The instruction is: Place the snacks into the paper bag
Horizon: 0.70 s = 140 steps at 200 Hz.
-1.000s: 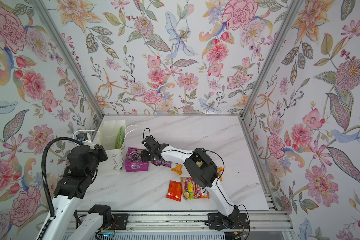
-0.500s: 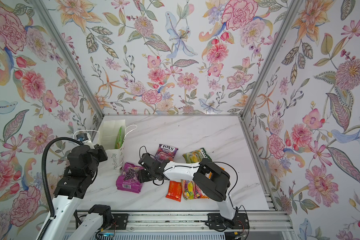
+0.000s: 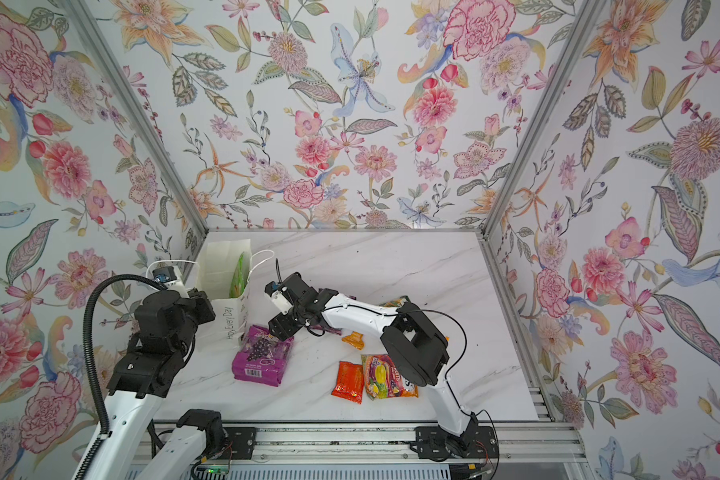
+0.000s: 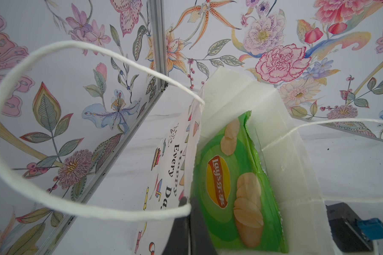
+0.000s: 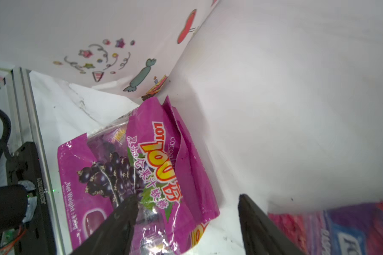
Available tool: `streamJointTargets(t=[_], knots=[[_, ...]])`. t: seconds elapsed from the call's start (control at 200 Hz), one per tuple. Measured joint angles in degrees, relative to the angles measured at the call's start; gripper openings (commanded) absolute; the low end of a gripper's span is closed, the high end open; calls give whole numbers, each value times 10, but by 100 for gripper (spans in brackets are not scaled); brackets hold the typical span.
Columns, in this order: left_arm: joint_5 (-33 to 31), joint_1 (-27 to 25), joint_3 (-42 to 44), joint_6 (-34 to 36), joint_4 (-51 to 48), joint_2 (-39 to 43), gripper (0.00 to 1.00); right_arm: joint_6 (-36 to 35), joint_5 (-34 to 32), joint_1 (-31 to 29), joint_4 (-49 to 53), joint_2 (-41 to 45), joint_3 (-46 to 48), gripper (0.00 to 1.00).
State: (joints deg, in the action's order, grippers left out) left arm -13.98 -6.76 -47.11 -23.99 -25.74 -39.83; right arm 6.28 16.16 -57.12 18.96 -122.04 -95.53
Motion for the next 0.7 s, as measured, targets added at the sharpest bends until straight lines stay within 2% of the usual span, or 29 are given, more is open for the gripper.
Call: streamJointTargets(t=[0.065, 0.31, 0.485, 0.591, 0.701], knots=[[0, 0, 0, 0, 0, 0, 0, -23, 20, 0, 12, -21, -21, 83], [0, 1, 0, 0, 0, 0, 0, -63, 49, -7, 57, -82, -74, 82], [0, 1, 0, 0, 0, 0, 0, -68, 95, -5, 83, -103, -100, 62], [0, 1, 0, 0, 0, 0, 0, -68, 115, -2, 87, -102, -93, 43], [0, 3, 0, 0, 0, 0, 0, -61, 129, 0, 84, -90, -71, 29]])
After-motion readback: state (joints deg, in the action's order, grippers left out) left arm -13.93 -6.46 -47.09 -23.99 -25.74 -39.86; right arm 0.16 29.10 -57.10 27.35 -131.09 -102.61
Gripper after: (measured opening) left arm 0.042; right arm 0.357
